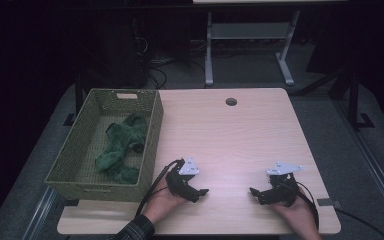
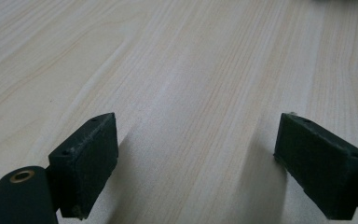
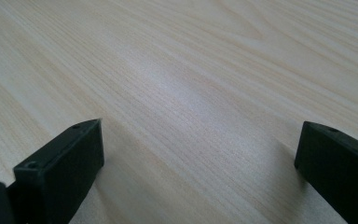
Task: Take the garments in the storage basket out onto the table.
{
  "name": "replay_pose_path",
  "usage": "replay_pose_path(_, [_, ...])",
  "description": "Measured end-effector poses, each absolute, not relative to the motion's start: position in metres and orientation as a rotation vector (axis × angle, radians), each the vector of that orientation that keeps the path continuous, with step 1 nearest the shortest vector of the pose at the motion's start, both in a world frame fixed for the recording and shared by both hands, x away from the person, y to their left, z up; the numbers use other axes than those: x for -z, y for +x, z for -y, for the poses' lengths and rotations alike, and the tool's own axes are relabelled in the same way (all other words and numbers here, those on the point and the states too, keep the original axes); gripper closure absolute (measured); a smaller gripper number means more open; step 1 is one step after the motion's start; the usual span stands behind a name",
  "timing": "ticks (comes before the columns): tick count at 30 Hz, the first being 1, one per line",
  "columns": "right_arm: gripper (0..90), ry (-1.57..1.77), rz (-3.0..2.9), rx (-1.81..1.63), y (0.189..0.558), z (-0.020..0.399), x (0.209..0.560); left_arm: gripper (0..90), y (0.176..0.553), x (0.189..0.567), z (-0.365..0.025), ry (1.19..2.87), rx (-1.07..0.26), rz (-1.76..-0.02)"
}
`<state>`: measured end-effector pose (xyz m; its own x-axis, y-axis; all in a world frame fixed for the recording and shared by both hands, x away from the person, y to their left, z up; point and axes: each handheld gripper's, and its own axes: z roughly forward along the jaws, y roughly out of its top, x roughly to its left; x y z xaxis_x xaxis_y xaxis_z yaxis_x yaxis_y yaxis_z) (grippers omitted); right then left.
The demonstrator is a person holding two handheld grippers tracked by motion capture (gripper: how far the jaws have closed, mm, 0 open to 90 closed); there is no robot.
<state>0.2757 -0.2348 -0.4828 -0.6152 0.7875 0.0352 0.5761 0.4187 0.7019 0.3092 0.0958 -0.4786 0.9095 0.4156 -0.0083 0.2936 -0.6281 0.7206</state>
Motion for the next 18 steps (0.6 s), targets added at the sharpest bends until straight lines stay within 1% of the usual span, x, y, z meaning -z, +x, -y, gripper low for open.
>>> replay_pose_path(18, [0.9,1.183,-2.377,-1.001,0.2757,0.2347,0.4828,13.3,0.3113,0.4779,-0.0959,2.279,-0.207,-0.541])
